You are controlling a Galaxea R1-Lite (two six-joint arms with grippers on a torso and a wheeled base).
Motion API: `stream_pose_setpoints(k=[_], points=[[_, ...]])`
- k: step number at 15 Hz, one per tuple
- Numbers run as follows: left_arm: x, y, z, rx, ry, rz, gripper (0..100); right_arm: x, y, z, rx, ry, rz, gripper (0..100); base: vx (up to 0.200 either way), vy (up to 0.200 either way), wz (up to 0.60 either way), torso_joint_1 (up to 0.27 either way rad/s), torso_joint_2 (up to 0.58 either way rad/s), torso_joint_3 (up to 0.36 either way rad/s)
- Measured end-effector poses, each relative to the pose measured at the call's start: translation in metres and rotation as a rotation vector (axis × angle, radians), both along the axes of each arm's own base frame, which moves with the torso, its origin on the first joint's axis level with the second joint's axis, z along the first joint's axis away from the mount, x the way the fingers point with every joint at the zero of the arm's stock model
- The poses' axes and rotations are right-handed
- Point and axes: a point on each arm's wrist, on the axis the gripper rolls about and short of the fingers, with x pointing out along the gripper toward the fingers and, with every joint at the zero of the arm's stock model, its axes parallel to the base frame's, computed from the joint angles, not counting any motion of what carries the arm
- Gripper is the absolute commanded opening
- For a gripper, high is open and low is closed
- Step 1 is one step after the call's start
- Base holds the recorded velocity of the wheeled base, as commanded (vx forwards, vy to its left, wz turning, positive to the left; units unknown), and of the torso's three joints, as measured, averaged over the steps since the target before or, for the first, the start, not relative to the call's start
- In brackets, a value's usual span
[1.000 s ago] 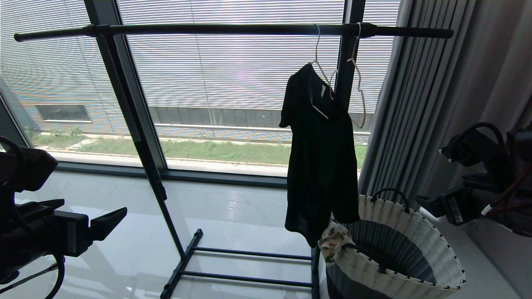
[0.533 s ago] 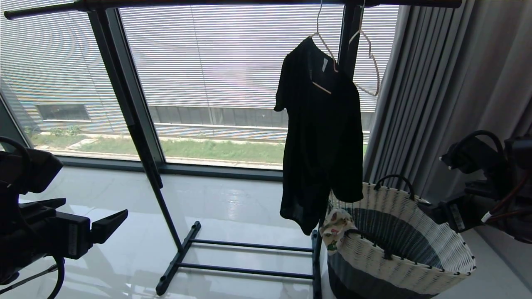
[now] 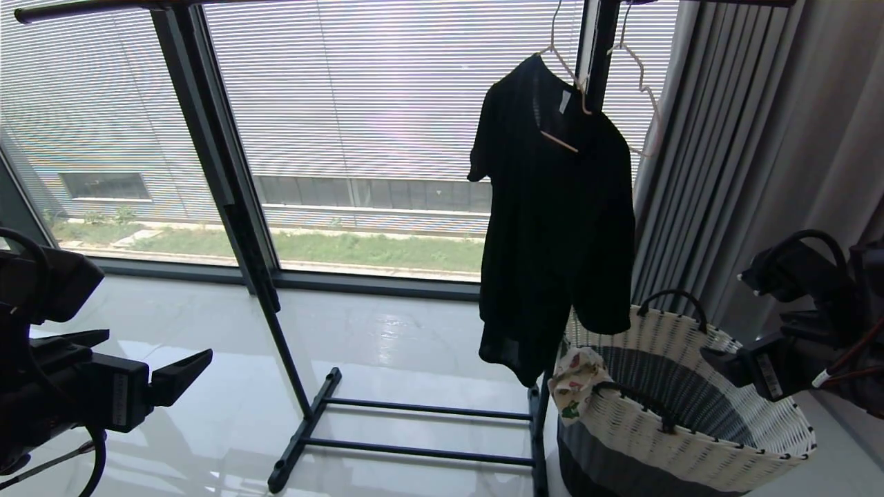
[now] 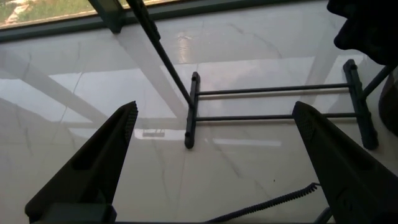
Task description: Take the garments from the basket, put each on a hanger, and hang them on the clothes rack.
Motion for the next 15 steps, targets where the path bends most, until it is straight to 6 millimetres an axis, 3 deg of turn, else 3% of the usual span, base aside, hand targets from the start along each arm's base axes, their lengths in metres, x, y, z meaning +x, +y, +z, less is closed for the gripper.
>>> stream_pose_setpoints(k=[5,15], points=[[0.000,0.000,0.000,-0.001,0.001,-0.005,100,-0.002,-0.003,-0.004,-0.022,0.009,-0.019,100,0.000,0.040,0.00,0.000,0.00,0.001],[0.003,-0.007,0.003,0.000,-0.005,-0.049,100,-0.016,-0.013,-0.039,-0.076,0.135,0.042,100,0.200,0.000,0.00,0.000,0.00,0.003]])
